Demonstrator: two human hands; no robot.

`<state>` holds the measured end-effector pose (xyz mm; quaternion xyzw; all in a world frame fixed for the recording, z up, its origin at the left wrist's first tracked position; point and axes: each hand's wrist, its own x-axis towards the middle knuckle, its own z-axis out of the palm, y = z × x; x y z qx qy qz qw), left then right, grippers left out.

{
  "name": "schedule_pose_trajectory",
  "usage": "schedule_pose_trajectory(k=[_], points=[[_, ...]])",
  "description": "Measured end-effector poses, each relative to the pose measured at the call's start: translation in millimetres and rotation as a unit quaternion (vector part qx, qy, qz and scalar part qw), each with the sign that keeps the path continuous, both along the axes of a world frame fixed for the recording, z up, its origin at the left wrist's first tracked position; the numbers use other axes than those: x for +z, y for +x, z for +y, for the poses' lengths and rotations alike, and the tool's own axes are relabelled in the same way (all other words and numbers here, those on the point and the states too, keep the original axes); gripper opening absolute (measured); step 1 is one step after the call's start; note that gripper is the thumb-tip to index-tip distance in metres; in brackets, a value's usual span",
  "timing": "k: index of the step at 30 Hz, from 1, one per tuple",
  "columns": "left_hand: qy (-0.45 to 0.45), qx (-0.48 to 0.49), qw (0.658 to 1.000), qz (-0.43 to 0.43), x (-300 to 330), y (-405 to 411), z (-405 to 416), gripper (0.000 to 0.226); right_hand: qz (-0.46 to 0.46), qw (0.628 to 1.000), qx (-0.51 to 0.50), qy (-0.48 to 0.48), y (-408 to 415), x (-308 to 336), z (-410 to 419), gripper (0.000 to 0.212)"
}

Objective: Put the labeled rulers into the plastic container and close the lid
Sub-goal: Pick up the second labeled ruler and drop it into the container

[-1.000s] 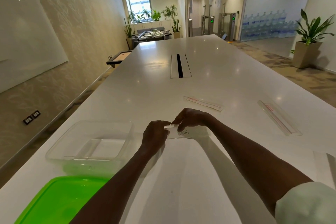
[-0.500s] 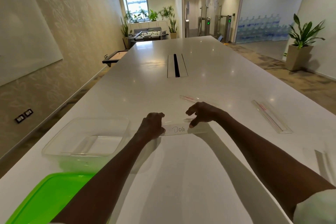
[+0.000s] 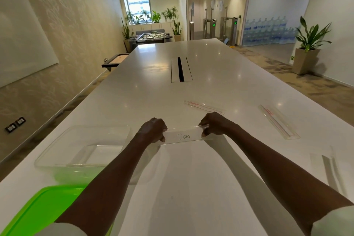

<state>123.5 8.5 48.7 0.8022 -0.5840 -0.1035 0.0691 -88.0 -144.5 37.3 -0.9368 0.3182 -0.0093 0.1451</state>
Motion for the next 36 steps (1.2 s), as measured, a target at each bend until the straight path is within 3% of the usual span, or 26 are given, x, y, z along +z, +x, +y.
schedule_pose_trajectory(k=[8, 16, 21, 30, 36], points=[[-0.025, 0.006, 0.999, -0.026, -4.1, 2.9, -1.0, 0.025, -0.011, 1.0, -0.02, 0.001, -1.3, 1.4, 1.3, 0.028], [-0.037, -0.031, 0.999, 0.013, 20.9, 10.5, -6.6, 0.03, -0.039, 0.998, -0.052, 0.014, -13.9, 20.0, 2.9, 0.041], [-0.058, -0.053, 0.996, 0.039, 52.4, 21.5, -3.1, 0.049, -0.092, 0.993, -0.061, 0.029, -19.2, 49.5, 10.2, 0.045], [-0.091, -0.103, 0.989, 0.047, 104.5, 51.7, 32.6, 0.044, -0.124, 0.992, -0.03, -0.009, -13.9, 101.1, 49.8, 0.042], [-0.113, -0.079, 0.99, 0.041, 128.0, 80.8, 65.7, 0.043, -0.14, 0.99, 0.006, -0.029, 10.6, 128.7, 79.0, 0.043]])
